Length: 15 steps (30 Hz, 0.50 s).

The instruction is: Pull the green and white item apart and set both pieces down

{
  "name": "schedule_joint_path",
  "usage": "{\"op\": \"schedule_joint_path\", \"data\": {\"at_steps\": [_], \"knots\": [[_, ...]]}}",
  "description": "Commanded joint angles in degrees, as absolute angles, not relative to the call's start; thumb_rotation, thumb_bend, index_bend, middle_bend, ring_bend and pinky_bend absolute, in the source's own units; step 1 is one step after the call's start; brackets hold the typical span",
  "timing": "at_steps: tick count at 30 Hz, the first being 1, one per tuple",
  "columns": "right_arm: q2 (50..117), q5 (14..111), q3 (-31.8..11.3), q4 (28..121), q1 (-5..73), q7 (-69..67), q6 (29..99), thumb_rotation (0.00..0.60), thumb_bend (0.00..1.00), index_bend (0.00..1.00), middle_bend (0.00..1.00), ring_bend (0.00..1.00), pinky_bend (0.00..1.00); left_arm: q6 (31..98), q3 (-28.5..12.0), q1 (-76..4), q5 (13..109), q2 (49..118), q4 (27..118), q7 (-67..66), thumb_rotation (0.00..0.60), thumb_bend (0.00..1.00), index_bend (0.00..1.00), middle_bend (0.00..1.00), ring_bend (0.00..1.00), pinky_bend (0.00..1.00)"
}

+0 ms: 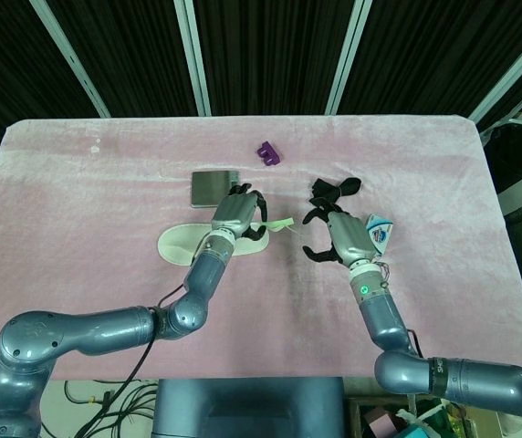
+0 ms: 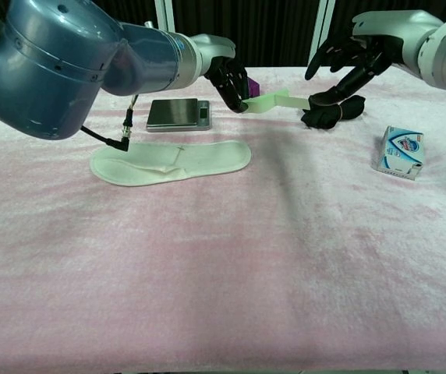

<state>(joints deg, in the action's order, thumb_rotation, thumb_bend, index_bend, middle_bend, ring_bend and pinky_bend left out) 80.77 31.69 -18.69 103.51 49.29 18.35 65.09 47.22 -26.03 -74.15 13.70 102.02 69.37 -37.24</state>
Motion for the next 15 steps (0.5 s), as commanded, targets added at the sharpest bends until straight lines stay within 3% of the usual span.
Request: {"op": "schedule_joint_path", "data": {"at_steps": [1,15], "knots": [[82.6,30.1,-18.5,102.7,49.8,20.0,66.8,0.6,0.24,0.43,0.13,0.13,0.21,47.4,-26.0,-74.2,13.8,101.8,69.5,-37.0,0.6,0.49,0.67,0.23,0.0,0.0],[89.2,30.8,-18.5,97.6,49.4,20.4,70.6,0.6,0.25,0.51,0.13,0.14,0.21,47.1,-24.9,-74.6,14.1,101.9,69.1,-35.7,0.6,0.49,0.68,0.23,0.0,0.0]]}}
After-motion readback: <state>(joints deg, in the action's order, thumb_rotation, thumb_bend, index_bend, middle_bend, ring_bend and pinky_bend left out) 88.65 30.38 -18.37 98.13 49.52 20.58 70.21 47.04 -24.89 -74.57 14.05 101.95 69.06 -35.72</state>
